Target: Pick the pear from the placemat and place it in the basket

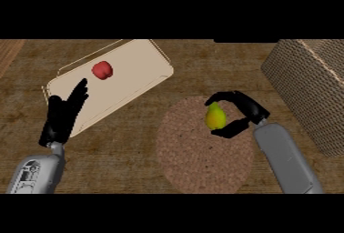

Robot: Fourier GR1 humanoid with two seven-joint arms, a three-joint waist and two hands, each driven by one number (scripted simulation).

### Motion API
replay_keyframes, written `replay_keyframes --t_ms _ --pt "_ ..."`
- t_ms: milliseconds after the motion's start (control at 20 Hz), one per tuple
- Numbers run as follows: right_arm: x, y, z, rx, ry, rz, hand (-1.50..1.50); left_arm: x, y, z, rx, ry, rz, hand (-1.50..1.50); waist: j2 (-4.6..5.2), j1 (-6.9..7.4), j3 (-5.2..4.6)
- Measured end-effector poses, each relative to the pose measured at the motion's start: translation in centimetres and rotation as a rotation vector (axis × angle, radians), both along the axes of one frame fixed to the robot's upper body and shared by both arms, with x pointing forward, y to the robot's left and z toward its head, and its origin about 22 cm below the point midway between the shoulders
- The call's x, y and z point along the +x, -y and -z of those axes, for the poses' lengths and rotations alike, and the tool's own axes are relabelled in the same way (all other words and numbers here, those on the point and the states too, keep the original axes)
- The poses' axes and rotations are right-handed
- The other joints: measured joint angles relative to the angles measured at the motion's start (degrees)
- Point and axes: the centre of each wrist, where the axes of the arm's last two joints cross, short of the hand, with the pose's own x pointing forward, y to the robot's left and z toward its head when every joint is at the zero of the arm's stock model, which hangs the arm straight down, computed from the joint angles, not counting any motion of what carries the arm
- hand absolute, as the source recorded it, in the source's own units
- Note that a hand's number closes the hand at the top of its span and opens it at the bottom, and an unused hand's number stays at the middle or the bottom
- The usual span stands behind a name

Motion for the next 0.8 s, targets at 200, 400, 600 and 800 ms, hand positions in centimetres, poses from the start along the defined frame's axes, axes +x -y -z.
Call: replay_keyframes --t_ms 200,400,600,800 --pt "-0.4 -0.7 0.2 -0.062 0.088 -0.004 1.50 0.1 -0.4 -0.3 0.000 -0.001 -0.003 0.00 -0.18 -0.06 -0.08" --pt "-0.6 -1.9 -0.9 -0.332 0.177 -0.012 1.50 0.0 -0.6 -0.1 0.008 -0.012 -0.012 0.00 -0.99 -0.23 -0.31" --pt "-0.8 -3.0 -2.2 -0.633 0.258 -0.012 1.50 -0.3 -0.9 0.1 0.010 -0.017 -0.020 0.00 -1.47 -0.47 -0.45" --pt "-2.7 -4.8 -2.7 -0.800 0.336 0.011 1.50 -0.5 -0.5 -0.3 0.007 -0.013 -0.018 0.00 -1.40 -0.84 -0.36"
